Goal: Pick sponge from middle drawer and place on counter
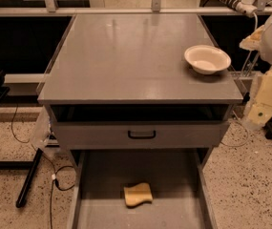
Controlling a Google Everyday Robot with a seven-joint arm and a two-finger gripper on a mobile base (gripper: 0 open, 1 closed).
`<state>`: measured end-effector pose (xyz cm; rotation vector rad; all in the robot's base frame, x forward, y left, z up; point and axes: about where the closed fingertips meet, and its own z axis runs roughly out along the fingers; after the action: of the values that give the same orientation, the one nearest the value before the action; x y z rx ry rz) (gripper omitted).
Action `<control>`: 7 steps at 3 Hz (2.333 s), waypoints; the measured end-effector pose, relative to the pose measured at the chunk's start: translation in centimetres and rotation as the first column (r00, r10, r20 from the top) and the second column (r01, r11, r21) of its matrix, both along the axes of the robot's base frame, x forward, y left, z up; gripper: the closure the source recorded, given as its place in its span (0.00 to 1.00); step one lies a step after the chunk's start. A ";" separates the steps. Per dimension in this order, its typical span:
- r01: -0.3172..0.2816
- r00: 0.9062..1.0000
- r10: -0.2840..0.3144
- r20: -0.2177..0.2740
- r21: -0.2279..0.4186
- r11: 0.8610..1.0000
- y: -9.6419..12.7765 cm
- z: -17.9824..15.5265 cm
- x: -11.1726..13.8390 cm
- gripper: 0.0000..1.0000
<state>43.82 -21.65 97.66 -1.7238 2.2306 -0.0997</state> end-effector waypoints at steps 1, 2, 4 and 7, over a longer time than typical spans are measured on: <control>-0.004 1.000 0.004 0.004 0.004 1.000 0.1 -0.1 0.0 0.00; -0.058 0.998 0.058 0.003 0.029 0.998 0.6 -2.8 -0.5 0.00; -0.218 0.976 0.214 0.038 0.141 0.966 1.5 -15.9 -2.8 0.00; -0.248 0.969 0.244 0.048 0.145 0.958 2.1 -17.0 -3.2 0.00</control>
Offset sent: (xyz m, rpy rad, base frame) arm -0.0178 0.0161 -0.0951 0.0854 0.0181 0.1808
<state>40.60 -19.54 80.67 -1.8853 1.9298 0.0972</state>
